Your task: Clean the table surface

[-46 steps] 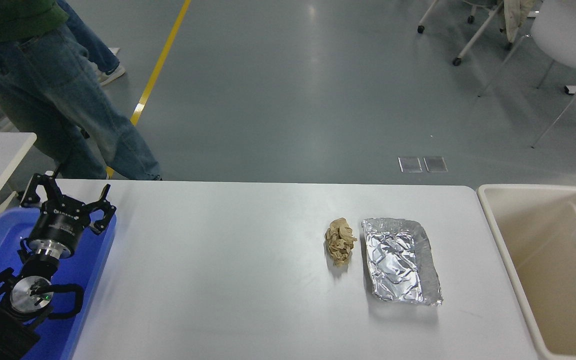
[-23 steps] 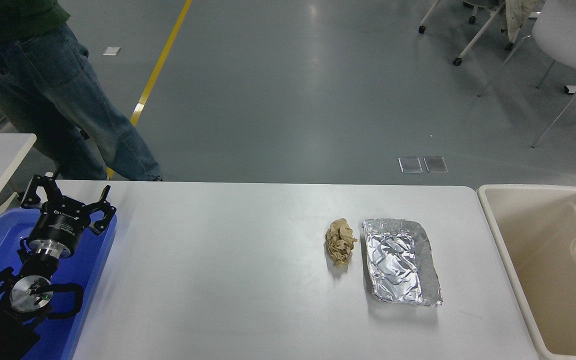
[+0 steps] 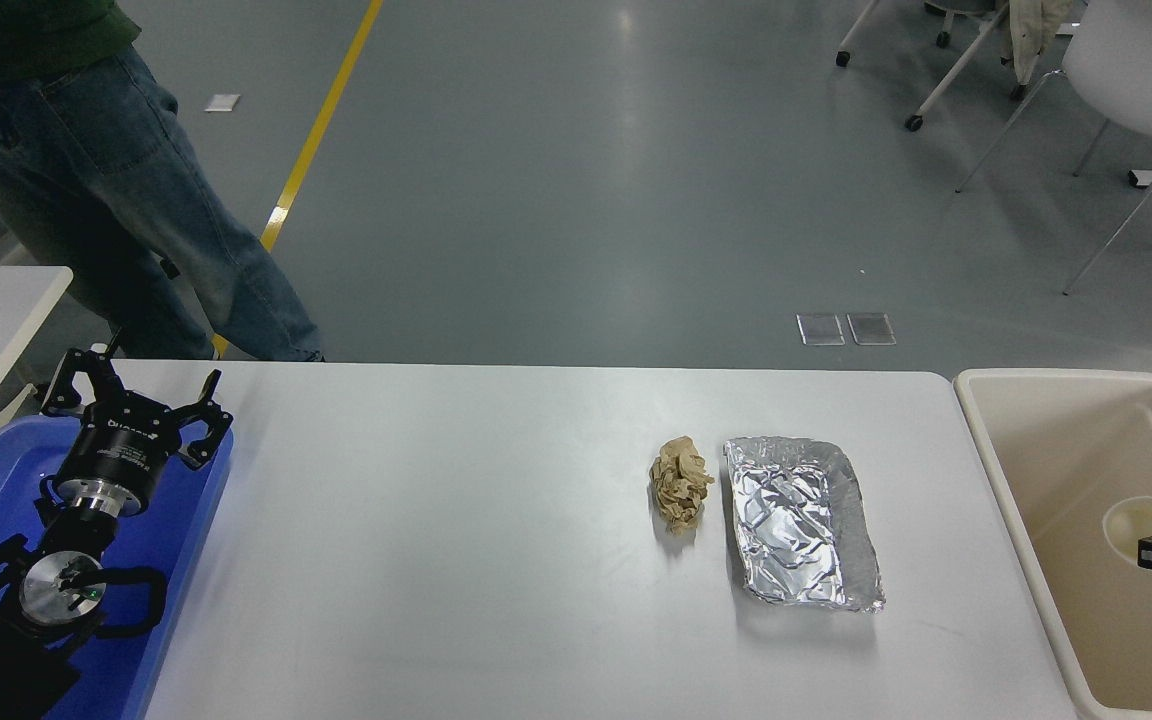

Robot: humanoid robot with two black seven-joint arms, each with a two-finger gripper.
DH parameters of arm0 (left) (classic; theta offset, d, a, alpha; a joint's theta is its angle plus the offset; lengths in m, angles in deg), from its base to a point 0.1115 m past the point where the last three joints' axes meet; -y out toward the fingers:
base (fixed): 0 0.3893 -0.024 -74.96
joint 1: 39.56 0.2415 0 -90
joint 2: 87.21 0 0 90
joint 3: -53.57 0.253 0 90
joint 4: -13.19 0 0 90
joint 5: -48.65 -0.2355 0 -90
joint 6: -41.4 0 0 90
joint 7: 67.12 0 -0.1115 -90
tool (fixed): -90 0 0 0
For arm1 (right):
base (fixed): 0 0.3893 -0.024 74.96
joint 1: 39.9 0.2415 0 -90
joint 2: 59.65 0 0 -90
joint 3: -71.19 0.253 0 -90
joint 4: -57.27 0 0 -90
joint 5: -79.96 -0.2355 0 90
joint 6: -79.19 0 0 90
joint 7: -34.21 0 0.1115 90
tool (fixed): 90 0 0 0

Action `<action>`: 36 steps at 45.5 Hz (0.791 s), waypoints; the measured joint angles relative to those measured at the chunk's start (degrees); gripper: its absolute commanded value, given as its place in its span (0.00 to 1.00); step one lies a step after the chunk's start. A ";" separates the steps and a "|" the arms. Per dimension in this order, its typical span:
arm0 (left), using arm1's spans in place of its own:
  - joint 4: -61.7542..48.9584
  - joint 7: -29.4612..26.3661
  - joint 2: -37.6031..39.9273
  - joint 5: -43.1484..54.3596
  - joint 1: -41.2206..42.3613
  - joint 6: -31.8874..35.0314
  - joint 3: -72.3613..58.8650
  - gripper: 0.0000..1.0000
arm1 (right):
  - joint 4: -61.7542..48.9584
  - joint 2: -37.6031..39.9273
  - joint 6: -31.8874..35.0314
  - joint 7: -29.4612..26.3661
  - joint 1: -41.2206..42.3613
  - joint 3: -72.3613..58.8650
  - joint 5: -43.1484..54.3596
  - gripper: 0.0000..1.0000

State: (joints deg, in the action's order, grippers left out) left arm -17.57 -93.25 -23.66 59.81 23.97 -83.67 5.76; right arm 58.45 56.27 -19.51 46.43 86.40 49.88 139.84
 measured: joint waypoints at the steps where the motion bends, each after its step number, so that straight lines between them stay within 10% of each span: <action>1: 0.00 0.00 0.00 0.00 0.00 0.00 0.00 1.00 | -0.23 -0.09 -0.06 0.02 -0.02 -0.09 -0.03 0.00; 8: 0.00 0.00 0.00 0.00 0.00 0.00 0.00 1.00 | -1.47 -0.64 -0.44 0.13 -0.15 -0.49 -0.21 0.11; 16: 0.00 0.00 0.00 0.00 0.02 0.00 0.00 1.00 | -2.14 -1.06 -1.23 0.13 -0.22 -0.71 -0.70 0.66; 18: 0.00 0.00 0.00 0.00 0.02 0.00 0.00 1.00 | -2.28 -1.25 -1.57 0.03 -0.23 -0.71 -0.80 1.00; 36: 0.00 0.01 0.00 0.00 0.02 0.00 0.00 1.00 | -2.74 -1.86 -2.74 -0.64 -0.50 -0.59 -8.23 1.00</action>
State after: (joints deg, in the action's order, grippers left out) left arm -17.57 -93.24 -23.66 59.82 23.99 -83.67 5.76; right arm 55.70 54.41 -22.25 45.79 85.90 49.29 131.61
